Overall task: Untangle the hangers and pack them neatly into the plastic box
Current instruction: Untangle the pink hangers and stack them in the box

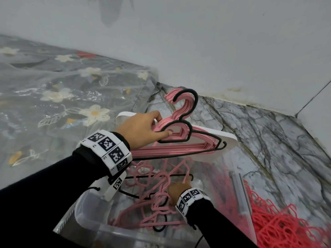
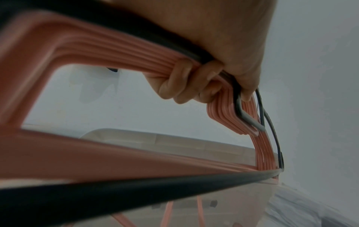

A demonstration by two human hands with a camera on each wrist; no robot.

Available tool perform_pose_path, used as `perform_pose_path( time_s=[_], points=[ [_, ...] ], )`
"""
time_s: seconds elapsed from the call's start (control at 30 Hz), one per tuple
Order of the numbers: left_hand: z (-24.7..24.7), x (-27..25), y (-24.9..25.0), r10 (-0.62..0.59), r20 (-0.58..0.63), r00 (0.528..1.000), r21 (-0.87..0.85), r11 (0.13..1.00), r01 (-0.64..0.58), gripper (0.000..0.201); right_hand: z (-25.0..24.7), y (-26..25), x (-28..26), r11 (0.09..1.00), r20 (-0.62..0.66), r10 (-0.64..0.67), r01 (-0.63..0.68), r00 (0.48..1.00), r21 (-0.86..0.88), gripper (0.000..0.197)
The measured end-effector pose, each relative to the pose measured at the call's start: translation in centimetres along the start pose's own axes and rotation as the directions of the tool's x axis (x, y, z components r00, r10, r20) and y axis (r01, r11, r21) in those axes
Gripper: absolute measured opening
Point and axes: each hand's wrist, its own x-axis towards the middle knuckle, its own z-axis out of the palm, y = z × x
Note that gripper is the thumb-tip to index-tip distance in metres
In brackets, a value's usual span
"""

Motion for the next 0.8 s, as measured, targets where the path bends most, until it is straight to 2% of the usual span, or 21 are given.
perform_pose_path(
  time_s=[0.1, 0.27, 0.47, 0.6, 0.67, 0.8],
  points=[
    [0.0, 0.1, -0.1, -0.005, 0.012, 1.0, 0.003, 1.0, 0.005, 0.04, 0.4, -0.5, 0.3, 0.999, -0.024, 0.015, -0.016, 1.0, -0.03, 0.025],
    [0.1, 0.1, -0.1, -0.008, 0.012, 1.0, 0.019, 1.0, 0.008, 0.041, 0.0, -0.3, -0.2, 1.0, -0.014, 0.023, -0.023, 1.0, -0.018, 0.047],
    [0.2, 0.0, -0.1, 0.01, 0.001, 1.0, 0.043, 0.999, -0.01, 0.042, -0.9, 0.7, -0.5, 0.999, 0.014, 0.036, -0.036, 0.999, 0.032, 0.037],
    [0.2, 0.0, -0.3, 0.014, -0.011, 1.0, 0.048, 0.999, -0.014, 0.043, -0.8, 0.9, -0.5, 0.999, -0.078, 0.031, -0.03, 0.996, 0.017, 0.027],
    [0.2, 0.1, -0.4, 0.016, -0.011, 1.0, 0.054, 0.998, -0.015, 0.043, -0.9, 0.9, -0.5, 0.996, -0.082, 0.012, -0.004, 0.997, 0.094, 0.024],
    [0.3, 0.0, -0.4, 0.02, -0.003, 1.0, 0.062, 0.998, -0.02, 0.043, -0.8, 1.4, -0.5, 0.929, 0.069, -0.016, -0.01, 0.998, 0.37, 0.023]
  ],
)
